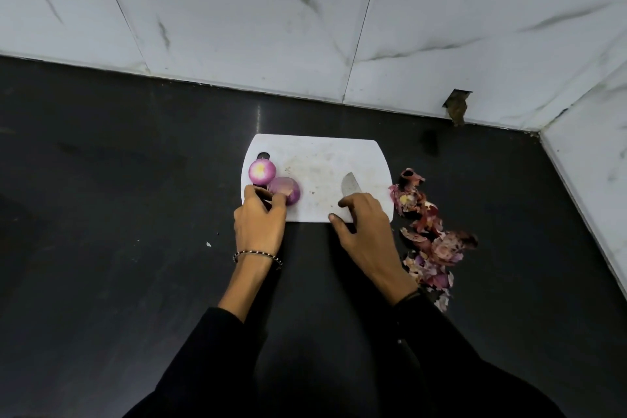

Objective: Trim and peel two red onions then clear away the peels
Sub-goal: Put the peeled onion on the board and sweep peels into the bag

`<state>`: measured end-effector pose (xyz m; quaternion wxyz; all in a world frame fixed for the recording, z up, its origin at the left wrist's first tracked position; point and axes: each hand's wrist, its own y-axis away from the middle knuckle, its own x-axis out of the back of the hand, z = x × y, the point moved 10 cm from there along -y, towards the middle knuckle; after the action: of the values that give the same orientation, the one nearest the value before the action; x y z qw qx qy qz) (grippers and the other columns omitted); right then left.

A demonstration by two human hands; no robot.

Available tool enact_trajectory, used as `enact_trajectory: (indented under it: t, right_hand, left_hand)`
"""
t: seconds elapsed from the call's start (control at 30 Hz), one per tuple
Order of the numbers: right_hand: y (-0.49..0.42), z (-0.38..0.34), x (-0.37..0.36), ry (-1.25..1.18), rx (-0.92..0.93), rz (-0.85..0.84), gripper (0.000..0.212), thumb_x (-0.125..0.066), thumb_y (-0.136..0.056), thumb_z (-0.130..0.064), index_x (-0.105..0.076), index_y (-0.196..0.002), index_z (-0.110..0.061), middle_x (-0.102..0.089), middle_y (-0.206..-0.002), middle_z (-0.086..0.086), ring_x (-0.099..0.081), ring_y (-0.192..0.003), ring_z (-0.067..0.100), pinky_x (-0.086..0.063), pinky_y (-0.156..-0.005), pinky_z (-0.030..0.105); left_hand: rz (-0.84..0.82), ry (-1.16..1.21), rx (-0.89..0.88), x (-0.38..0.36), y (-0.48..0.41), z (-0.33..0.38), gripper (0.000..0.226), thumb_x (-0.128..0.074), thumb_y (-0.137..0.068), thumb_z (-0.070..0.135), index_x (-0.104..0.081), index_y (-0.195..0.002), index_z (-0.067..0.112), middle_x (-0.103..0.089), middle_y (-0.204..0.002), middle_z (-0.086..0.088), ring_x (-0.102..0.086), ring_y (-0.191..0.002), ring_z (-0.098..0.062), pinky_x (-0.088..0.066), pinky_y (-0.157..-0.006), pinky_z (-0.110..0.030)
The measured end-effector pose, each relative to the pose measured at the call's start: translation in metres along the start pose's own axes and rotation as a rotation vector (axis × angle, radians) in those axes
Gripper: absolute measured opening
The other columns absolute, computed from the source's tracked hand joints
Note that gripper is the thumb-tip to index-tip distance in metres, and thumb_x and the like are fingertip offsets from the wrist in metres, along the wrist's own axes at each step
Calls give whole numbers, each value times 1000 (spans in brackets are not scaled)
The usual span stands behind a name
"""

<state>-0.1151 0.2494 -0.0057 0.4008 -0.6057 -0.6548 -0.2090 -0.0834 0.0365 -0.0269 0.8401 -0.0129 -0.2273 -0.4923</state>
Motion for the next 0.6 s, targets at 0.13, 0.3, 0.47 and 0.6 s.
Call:
enact_trajectory:
  t: [0.13, 0.3, 0.47, 0.6]
  right_hand:
    - [13, 34, 22, 60, -161, 8, 41, -81, -82, -33, -60, -109, -12, -56, -111, 2, -50, -103, 17, -47, -85, 29]
    - [25, 51, 34, 51, -317, -37, 56, -86, -76, -37, -54, -112, -10, -53, -114, 2, -48, -101, 15, -40, -76, 26]
    - [27, 57, 36, -137, -462, -71, 59, -92, -68, -30, -54, -110, -13, -63, -106, 3, -63, -96, 20, -57, -80, 37]
    - [31, 63, 38, -240, -531, -106, 30, -85, -77, -23, -73, -101, -10, -74, -86, -3, -71, -78, 9, -61, -70, 29]
  left_hand:
    - [-59, -38, -33, -15, 14, 5, 27, -53, -79, 52, -52, -79, 25, -67, -71, -4, -66, -68, -33, -58, -67, -49]
    - [-251, -121, -18, -48, 35, 8, 24, -54, -87, 39, -60, -79, 17, -70, -67, -8, -67, -55, -28, -60, -56, -43]
    - [-447, -152, -44, -84, 57, 9, 23, -54, -95, 31, -63, -87, 12, -72, -70, -11, -63, -48, -23, -59, -49, -39]
    - [-452, -160, -90, -91, 66, 15, 25, -52, -97, 38, -59, -93, 14, -70, -73, -9, -67, -53, -28, -58, -48, -40]
